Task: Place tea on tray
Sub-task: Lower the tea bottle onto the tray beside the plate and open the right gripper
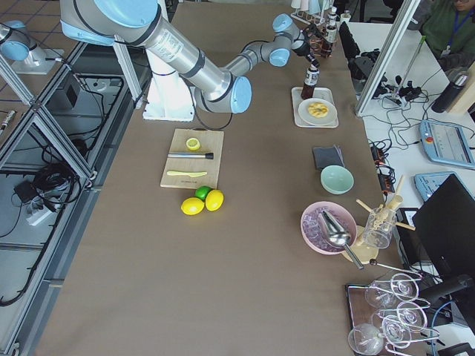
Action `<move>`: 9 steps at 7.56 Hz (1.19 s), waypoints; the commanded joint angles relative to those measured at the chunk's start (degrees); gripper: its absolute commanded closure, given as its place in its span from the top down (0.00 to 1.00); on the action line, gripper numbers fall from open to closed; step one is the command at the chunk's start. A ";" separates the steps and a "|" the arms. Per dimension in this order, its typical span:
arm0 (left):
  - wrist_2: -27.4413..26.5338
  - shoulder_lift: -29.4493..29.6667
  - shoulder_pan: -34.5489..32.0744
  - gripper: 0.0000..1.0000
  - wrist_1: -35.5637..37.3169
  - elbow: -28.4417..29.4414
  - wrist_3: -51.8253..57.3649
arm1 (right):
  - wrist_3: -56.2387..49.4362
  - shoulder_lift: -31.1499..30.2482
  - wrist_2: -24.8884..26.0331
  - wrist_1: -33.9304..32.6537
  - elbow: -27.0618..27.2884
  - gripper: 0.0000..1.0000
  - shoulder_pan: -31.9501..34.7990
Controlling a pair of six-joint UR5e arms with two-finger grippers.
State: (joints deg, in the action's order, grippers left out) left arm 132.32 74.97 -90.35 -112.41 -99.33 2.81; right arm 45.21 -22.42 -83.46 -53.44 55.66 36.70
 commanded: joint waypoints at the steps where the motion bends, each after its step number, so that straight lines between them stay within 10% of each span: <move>1: 0.30 0.00 0.00 0.99 0.00 -0.34 0.00 | 0.67 0.35 -0.56 -0.17 1.63 1.00 0.56; 4: 0.83 0.35 0.00 0.99 0.52 -0.34 -0.09 | 0.76 -8.28 -12.99 -6.11 15.27 1.00 4.94; 9: 10.77 0.88 -1.31 0.99 6.68 -1.04 -0.79 | 3.84 -34.13 -31.67 -37.41 43.52 1.00 18.12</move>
State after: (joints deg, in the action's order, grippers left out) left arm 141.65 75.70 -90.90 -107.25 -99.95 2.08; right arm 49.11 -47.86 -111.80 -81.78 90.90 50.87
